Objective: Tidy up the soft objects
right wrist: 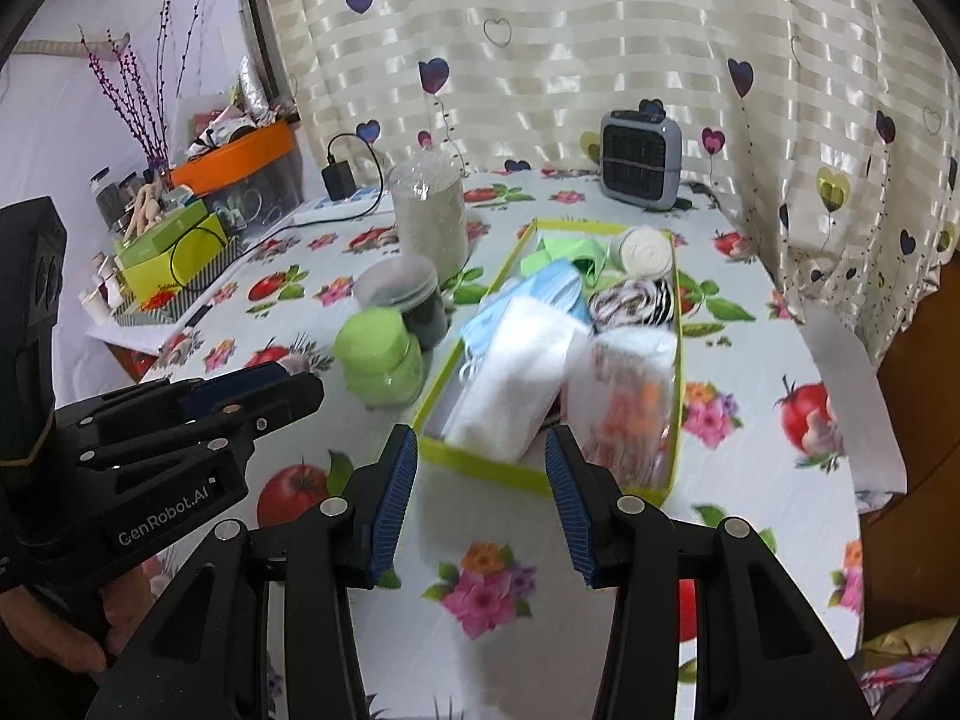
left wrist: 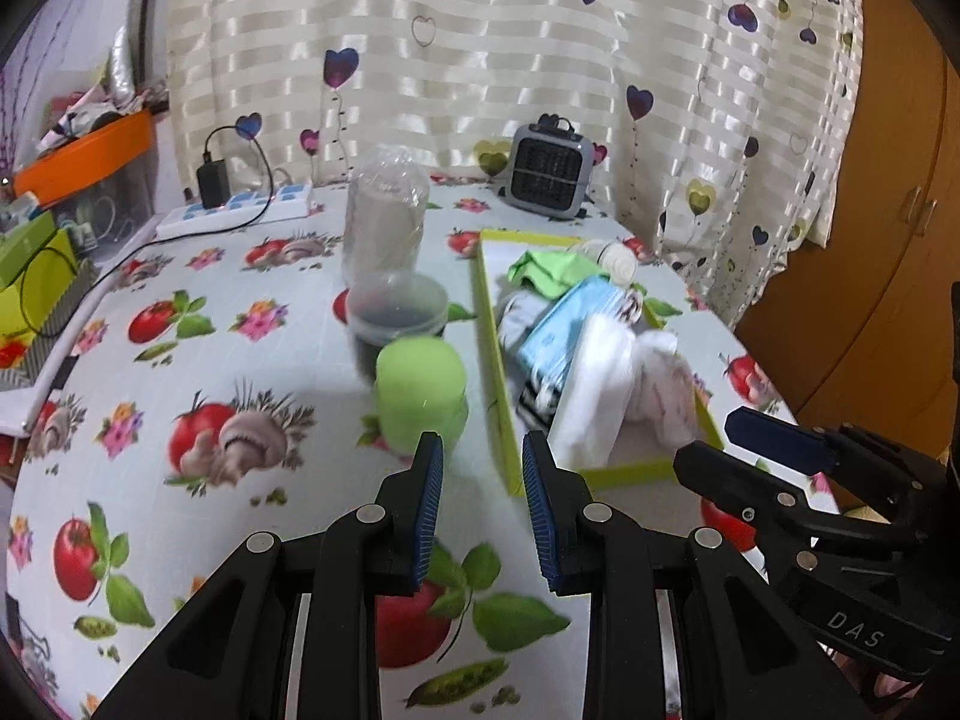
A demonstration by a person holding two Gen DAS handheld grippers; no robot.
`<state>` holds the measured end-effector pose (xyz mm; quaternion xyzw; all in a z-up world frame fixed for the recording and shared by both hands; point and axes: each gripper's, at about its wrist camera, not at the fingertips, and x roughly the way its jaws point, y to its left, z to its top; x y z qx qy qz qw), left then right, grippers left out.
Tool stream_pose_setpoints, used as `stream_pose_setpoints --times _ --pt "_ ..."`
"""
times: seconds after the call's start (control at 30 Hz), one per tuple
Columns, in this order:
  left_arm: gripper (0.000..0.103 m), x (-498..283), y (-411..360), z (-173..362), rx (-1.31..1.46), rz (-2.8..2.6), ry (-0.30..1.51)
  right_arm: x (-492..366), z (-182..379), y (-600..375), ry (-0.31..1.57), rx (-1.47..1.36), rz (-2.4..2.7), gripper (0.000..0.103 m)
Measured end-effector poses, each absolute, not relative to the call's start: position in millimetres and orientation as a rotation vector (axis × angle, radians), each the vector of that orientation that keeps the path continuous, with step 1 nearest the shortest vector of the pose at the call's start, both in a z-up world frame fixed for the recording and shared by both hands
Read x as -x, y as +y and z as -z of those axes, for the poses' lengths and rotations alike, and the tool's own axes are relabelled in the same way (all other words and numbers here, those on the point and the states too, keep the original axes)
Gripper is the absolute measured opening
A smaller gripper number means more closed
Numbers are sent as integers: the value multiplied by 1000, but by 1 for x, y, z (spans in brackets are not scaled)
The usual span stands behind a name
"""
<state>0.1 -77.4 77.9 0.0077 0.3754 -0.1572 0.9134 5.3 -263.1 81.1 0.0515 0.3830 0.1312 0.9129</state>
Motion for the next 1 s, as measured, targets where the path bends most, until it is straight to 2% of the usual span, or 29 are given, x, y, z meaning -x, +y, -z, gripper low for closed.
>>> stream_pose_setpoints --times 1.0 --pt "26 7 -61 -48 15 322 841 -2 -57 -242 858 -81 -277 46"
